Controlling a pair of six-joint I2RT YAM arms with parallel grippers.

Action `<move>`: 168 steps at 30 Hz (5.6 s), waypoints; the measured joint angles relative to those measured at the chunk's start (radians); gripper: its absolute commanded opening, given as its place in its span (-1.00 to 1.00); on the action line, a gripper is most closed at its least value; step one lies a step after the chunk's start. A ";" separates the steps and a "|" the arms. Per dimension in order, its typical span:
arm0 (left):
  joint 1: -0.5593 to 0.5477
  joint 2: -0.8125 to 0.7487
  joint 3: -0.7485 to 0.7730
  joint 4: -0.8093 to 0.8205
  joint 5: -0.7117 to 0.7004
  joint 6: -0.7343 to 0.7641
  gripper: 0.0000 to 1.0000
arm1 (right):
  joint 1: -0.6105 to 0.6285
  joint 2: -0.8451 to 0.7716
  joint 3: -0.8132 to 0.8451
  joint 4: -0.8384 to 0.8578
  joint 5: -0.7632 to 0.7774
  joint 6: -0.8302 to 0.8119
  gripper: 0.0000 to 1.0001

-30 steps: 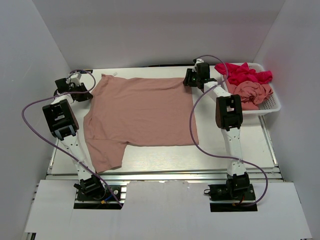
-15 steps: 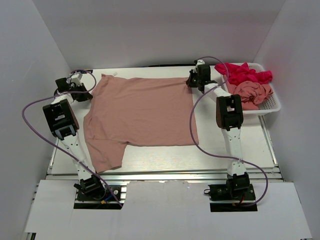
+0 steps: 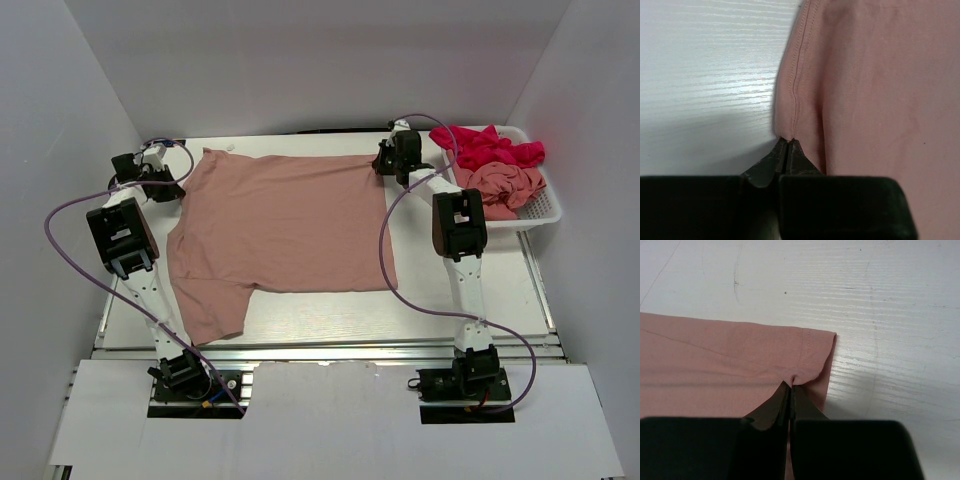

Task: Fold and stack the t-shirts
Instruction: Flatten out the tshirt

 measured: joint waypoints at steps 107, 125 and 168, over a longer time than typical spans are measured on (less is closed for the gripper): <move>-0.197 0.500 0.635 0.368 0.016 -0.429 -1.00 | 0.236 -0.514 -0.700 0.209 -0.019 -0.058 -0.28; -0.200 0.179 0.413 0.259 -0.075 -0.245 -0.81 | 0.381 -0.557 -0.843 0.290 -0.035 -0.048 -0.36; -0.212 0.177 0.382 0.111 -0.148 -0.048 -0.21 | 0.210 -0.465 -0.561 0.193 0.066 -0.106 -0.34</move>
